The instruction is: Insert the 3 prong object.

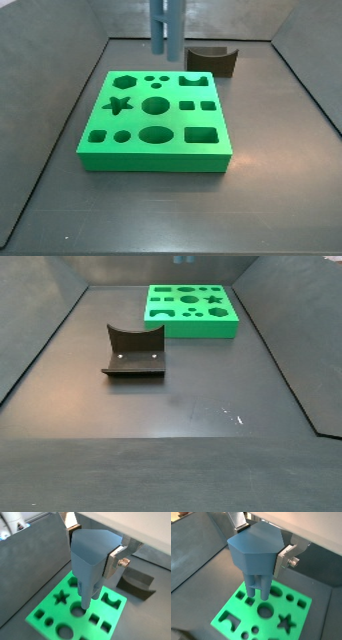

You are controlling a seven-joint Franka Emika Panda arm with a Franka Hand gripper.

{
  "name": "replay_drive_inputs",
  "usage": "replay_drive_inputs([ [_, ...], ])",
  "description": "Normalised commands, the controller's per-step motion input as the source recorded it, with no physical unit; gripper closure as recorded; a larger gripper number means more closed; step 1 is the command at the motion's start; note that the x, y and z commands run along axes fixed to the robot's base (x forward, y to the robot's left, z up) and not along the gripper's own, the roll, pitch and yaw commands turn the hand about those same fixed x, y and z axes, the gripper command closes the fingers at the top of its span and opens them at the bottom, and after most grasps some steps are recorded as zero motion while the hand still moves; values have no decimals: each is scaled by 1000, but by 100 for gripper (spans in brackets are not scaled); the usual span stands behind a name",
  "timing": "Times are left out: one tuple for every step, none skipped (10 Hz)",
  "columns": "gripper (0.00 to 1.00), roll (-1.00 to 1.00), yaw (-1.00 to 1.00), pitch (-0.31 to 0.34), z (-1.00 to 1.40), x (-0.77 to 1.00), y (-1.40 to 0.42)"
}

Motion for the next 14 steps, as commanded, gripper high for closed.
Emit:
replay_drive_inputs([
  [100,0,-169,-26,-306,-111,851],
  [100,0,-209,-73,-474,-40,831],
  [100,69,-254,-97,-786,-37,711],
  [100,0,-329,-91,-966,-249,703],
  [100,0,-743,-67,-983,-369,266],
  [100,-6,-837,-16,-711,-397,146],
  [100,-63,-774,0,-534,-140,134],
  [100,-124,-786,-64,-400,-57,37],
  [100,-136,-597,-31,-243,0,117],
  [100,-97,-403,0,-189,234,140],
  [100,-103,-340,0,-209,217,166],
  [100,-101,-134,-16,-283,60,91],
  [100,-187,0,-137,-454,0,0],
  [100,-219,157,-174,-440,0,-209],
])
